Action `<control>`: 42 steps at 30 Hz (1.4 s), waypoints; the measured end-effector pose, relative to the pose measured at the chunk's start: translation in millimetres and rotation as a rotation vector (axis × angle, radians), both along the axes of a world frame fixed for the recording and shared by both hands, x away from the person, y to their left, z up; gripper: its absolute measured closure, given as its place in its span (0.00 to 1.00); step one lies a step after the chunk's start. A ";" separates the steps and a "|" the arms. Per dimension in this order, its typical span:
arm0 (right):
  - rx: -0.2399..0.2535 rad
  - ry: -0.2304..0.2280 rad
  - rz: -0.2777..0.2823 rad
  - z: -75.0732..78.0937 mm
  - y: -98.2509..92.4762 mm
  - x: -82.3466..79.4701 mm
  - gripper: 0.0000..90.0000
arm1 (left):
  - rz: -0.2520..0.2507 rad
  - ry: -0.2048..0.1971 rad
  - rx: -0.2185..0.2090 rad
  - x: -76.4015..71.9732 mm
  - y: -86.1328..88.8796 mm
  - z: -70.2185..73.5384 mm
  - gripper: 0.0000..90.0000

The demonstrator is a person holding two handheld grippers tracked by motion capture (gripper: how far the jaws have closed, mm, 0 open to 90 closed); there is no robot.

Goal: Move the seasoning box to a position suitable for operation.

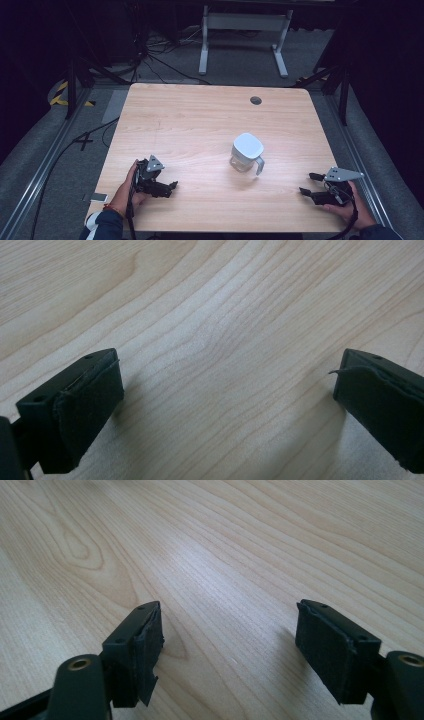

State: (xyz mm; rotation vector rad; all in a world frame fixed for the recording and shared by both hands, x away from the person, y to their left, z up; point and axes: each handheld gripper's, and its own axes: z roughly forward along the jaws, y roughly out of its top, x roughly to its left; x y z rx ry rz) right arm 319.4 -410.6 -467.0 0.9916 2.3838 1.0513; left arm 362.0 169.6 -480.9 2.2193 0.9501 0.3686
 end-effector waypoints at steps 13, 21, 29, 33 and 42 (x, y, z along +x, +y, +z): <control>0.000 0.002 0.010 3.1 2.5 2.0 0.56 | -0.033 0.003 -0.007 -0.8 0.3 -0.3 0.00; 0.063 -0.021 0.037 24.3 15.3 13.0 0.93 | -0.032 0.001 -0.007 -0.3 0.1 -0.3 0.00; 0.125 -0.080 0.120 56.9 49.2 25.8 1.00 | -0.033 0.003 -0.009 -0.5 0.1 -0.4 0.00; 0.156 -0.119 0.179 77.7 77.1 32.1 1.00 | -0.032 0.004 -0.008 -0.5 0.1 -0.3 0.00; 0.179 -0.195 0.274 102.0 125.2 43.4 1.00 | -0.034 0.004 -0.006 -0.4 0.4 -0.2 0.00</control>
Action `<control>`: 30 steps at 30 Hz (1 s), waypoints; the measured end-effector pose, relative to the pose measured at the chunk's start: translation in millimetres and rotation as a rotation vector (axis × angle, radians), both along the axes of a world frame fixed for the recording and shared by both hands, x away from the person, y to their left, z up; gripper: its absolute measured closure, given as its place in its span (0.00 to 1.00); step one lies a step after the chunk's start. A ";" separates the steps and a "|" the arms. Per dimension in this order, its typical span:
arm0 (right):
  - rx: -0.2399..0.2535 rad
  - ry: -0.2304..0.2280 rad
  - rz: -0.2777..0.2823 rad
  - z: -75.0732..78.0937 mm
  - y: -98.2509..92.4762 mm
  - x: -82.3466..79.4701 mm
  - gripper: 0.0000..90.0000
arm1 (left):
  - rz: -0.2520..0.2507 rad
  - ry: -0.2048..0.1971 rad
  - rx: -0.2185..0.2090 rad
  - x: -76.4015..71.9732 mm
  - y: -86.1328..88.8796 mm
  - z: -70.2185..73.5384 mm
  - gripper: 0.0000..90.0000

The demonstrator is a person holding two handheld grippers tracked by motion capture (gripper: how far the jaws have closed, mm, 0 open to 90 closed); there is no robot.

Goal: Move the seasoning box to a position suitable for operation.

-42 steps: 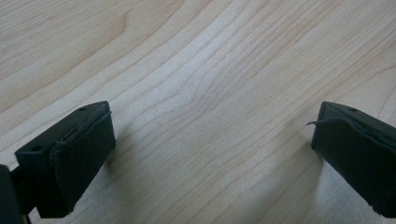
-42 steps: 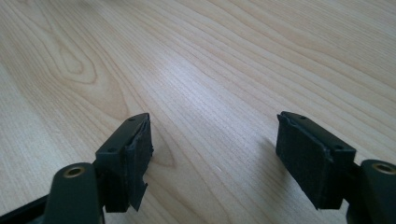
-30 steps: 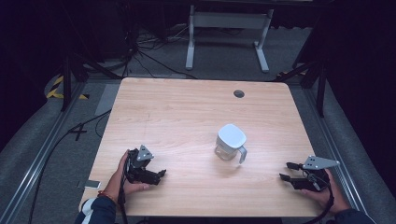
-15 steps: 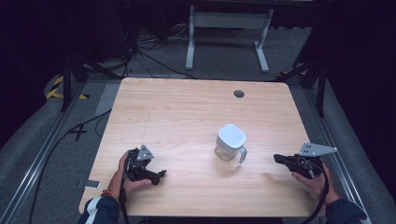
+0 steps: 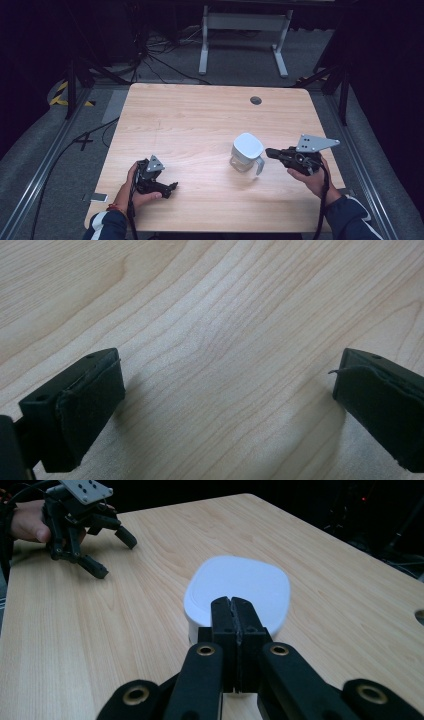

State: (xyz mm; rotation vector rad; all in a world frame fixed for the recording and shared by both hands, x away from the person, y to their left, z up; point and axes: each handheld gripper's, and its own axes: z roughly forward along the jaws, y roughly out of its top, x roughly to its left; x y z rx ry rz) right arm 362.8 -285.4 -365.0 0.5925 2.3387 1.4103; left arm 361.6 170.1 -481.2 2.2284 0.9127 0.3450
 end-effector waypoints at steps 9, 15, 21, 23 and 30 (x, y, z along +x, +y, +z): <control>-0.033 0.001 0.021 -4.4 18.9 7.3 1.00 | -0.009 0.000 -0.004 -0.3 0.5 0.0 0.01; -0.050 -0.001 0.006 -10.2 20.5 11.2 1.00 | -0.011 0.000 -0.007 -0.1 0.3 0.2 0.02; -0.048 -0.011 0.009 -11.2 18.2 12.8 1.00 | 0.017 -0.005 -0.013 -0.3 0.1 1.2 0.07; -0.042 -0.007 0.006 -11.5 16.5 12.8 1.00 | 0.034 -0.006 -0.011 1.4 -1.5 3.8 0.13; -0.049 -0.014 0.019 -11.7 15.9 11.1 1.00 | 0.044 -0.062 -0.034 5.3 -19.1 13.3 0.37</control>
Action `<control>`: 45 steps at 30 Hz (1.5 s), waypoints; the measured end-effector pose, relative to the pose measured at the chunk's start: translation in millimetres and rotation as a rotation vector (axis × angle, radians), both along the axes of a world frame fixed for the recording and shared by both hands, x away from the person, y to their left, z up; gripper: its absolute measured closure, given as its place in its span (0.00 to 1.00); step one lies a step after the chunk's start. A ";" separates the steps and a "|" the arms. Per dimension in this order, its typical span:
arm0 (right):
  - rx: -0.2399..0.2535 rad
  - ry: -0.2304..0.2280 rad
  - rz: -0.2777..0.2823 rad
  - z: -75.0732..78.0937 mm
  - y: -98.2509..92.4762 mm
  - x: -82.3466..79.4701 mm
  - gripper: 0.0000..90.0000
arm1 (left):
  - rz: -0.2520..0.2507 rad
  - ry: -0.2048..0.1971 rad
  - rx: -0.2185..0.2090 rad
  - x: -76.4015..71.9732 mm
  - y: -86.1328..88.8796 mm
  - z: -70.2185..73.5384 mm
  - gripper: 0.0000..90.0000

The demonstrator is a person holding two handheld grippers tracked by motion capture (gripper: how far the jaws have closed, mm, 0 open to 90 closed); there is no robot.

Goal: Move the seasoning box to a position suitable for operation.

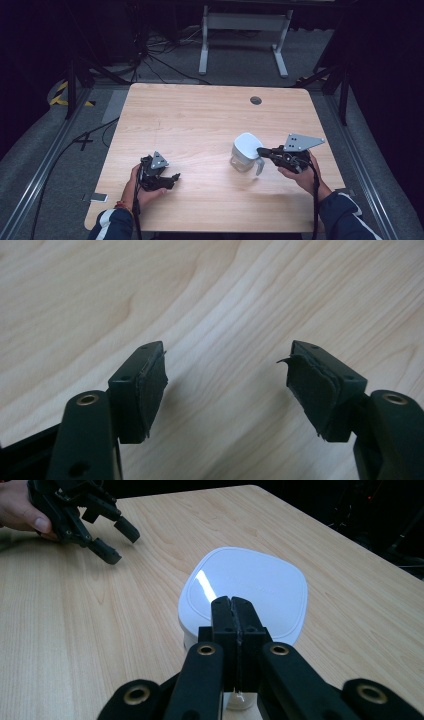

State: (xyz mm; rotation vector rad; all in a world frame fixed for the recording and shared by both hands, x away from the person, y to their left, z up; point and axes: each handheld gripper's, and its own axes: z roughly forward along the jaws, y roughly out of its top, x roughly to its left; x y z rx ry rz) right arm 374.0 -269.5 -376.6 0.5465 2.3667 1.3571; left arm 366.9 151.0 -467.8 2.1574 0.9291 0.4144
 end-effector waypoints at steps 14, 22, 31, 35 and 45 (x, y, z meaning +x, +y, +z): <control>0.003 -0.004 0.010 -1.2 -0.9 -2.0 1.00 | -0.072 -0.142 -0.039 30.0 -73.5 48.4 0.54; 0.002 -0.001 0.016 -1.3 -1.3 -2.4 1.00 | -0.175 -0.149 -0.082 44.3 -116.4 59.7 0.82; 0.006 0.000 0.016 -2.1 -1.6 -3.3 1.00 | -0.260 -0.183 -0.052 45.0 -145.8 72.9 0.98; 0.004 0.001 0.020 -2.2 -2.1 -3.4 1.00 | -0.288 -0.197 -0.022 44.7 -154.2 76.9 1.00; -0.007 0.002 0.024 -2.8 -3.4 -4.5 1.00 | -0.297 -0.227 -0.023 42.5 -160.1 91.7 0.99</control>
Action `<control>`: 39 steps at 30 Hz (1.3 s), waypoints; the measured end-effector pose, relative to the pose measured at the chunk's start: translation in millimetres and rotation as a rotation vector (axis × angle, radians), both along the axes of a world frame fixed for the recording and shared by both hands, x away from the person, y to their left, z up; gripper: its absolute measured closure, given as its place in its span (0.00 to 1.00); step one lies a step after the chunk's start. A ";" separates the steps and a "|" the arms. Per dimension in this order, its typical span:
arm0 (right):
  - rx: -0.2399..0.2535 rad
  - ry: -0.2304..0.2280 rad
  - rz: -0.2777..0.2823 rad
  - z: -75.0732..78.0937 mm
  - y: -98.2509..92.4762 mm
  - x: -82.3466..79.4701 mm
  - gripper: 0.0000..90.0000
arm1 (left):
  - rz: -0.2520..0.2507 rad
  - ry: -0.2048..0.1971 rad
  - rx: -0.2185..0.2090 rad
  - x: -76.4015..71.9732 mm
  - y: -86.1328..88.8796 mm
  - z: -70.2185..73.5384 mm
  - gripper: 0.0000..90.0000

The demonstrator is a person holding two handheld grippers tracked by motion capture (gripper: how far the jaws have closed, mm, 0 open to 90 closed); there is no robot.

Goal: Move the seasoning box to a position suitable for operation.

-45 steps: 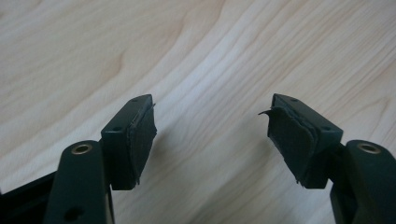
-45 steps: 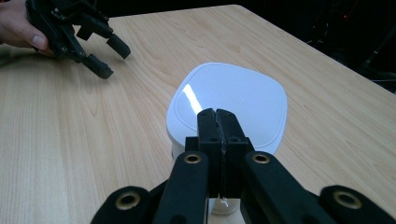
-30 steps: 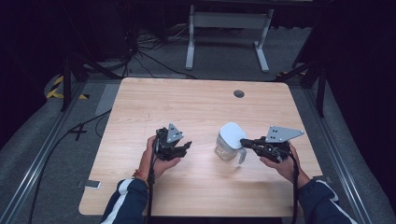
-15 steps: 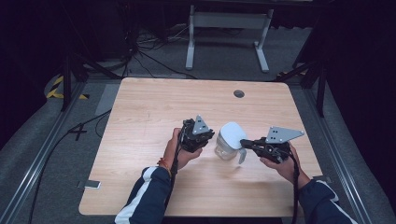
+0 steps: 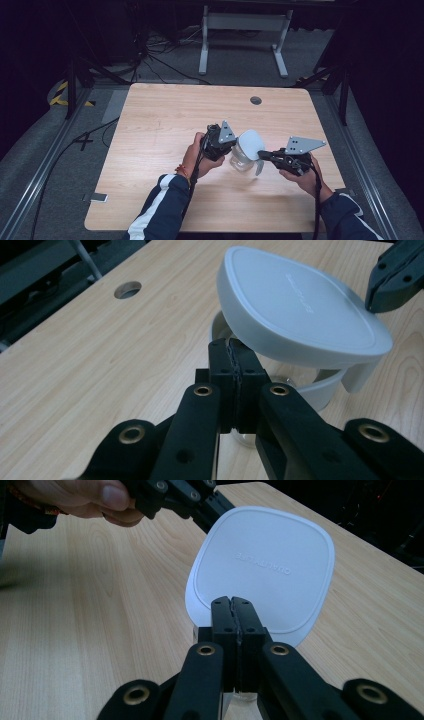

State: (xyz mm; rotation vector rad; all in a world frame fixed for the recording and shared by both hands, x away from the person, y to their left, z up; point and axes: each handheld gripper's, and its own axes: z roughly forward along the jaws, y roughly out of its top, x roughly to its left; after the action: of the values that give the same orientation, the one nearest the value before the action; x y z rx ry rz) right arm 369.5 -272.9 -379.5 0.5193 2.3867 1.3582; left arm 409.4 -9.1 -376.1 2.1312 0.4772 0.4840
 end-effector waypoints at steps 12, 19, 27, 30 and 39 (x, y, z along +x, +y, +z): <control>-0.016 0.014 -0.004 -3.4 -2.1 -0.5 1.00 | -0.031 -0.016 -0.044 -11.2 -7.8 12.2 0.96; -0.034 0.025 -0.008 -7.0 -3.2 -1.1 1.00 | -0.055 -0.021 -0.047 -17.4 -14.3 17.7 0.96; -0.050 0.036 -0.013 -9.4 -4.6 -3.3 1.00 | -0.085 -0.032 -0.050 -25.0 -21.7 18.7 0.96; -0.057 0.036 -0.015 -10.6 -4.8 -4.1 1.00 | -0.098 -0.027 -0.047 -27.5 -24.0 19.1 0.96; -0.070 0.037 -0.032 -11.9 -8.6 -4.3 1.00 | -0.133 -0.020 -0.041 -29.8 -33.3 16.2 0.96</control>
State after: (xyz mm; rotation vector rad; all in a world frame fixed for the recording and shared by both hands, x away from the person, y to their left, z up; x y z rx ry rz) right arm 365.1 -281.5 -391.4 0.5652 2.4350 1.2566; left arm 379.6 -42.4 -360.0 2.1003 0.3286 0.4165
